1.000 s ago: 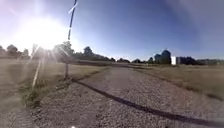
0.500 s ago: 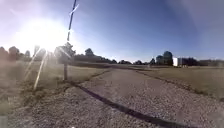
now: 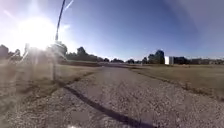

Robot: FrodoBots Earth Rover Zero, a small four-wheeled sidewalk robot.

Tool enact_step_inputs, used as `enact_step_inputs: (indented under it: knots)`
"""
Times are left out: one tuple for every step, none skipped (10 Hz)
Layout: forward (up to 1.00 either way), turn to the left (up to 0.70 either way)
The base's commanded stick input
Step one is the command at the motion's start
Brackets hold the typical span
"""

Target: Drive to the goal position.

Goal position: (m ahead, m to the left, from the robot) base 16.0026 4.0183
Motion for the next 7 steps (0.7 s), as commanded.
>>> enact_step_inputs:
  knots:
    - [0.5, 0.0]
    - [0.5, 0.0]
    - [0.5, 0.0]
    - [0.5, 0.0]
    - [0.5, 0.0]
    - [0.5, 0.0]
    - [0.5, 0.0]
